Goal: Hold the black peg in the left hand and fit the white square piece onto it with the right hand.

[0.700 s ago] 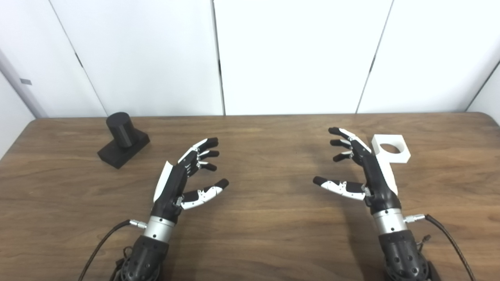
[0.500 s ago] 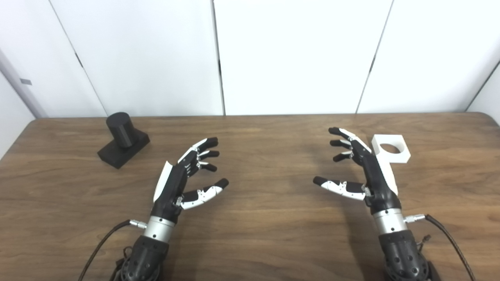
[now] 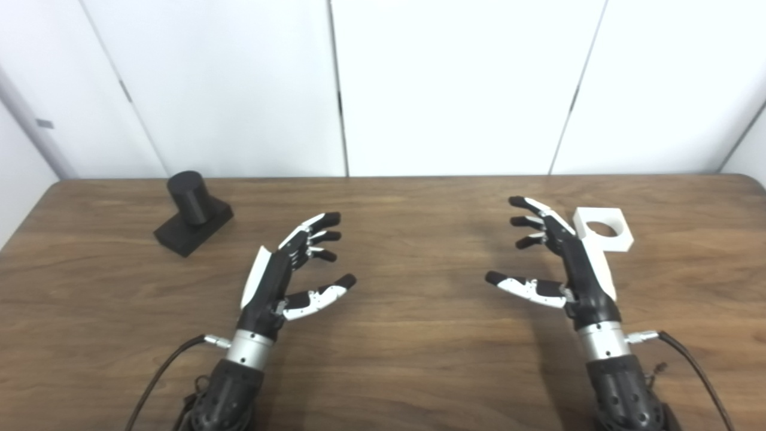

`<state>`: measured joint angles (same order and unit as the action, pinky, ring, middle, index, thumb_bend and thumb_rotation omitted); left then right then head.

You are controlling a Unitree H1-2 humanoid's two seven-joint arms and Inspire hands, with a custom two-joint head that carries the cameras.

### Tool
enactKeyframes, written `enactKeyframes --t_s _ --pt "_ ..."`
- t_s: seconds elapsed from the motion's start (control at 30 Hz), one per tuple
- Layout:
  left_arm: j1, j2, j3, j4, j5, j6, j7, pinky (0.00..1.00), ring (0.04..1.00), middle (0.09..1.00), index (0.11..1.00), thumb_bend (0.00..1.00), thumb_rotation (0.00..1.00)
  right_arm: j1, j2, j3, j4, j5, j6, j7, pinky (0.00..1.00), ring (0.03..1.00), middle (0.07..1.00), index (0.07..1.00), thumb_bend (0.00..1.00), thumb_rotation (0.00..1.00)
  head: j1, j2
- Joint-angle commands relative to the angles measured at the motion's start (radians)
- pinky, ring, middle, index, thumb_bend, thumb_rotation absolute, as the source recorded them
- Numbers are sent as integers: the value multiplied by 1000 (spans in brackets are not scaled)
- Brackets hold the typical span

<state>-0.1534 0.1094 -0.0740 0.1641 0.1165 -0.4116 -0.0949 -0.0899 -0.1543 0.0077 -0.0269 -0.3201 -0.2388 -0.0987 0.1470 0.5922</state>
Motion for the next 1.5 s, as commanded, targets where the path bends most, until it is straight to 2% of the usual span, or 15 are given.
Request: enactKeyframes --t_s 0.0,0.03,0.17,0.3,0.5,0.6,0.83,1.07,1.23,1.47 --pt "-35 -20 -14 -4 20 -47 19 637 784 848 822 606 52 -22 -28 -12 -21 26 -32 9 573 737 858 799 581 0 48 -8" --pt "-35 -25 -17 -3 24 -45 21 638 786 851 823 607 56 -22 -33 -14 -21 32 -35 14 572 737 861 799 576 0 48 -8" --pt "-34 -58 -32 6 57 -28 42 641 792 859 821 614 64 -13 -55 -28 -36 69 -26 36 574 739 864 791 559 0 186 -60" --pt "-41 -85 -47 31 89 -37 65 631 789 856 822 611 43 -3 -61 -42 -67 103 23 55 586 749 869 797 555 0 260 -96" --pt "-56 -96 -64 69 144 -50 108 631 794 848 811 608 72 2 -59 -42 -108 96 47 67 533 720 856 818 488 0 274 -116" --pt "-59 -93 -71 71 150 -53 121 620 785 841 811 603 62 1 -56 -39 -115 77 45 63 478 691 828 792 504 0 274 -118" --pt "-60 -80 -89 70 145 -57 141 603 764 821 803 591 52 2 -52 -36 -130 71 57 68 456 685 823 784 489 0 276 -116" --pt "-67 -79 -63 22 229 -51 213 543 675 750 738 656 28 0 -52 -36 -141 74 78 73 439 666 817 781 478 0 278 -115" --pt "-94 -47 -26 -27 264 -35 230 531 625 681 688 744 39 1 -50 -41 -148 88 87 74 432 649 808 769 488 0 278 -113" --pt "-128 26 12 -108 257 49 176 525 648 693 673 751 4 4 -53 -43 -159 98 105 80 430 641 810 780 485 0 281 -108"
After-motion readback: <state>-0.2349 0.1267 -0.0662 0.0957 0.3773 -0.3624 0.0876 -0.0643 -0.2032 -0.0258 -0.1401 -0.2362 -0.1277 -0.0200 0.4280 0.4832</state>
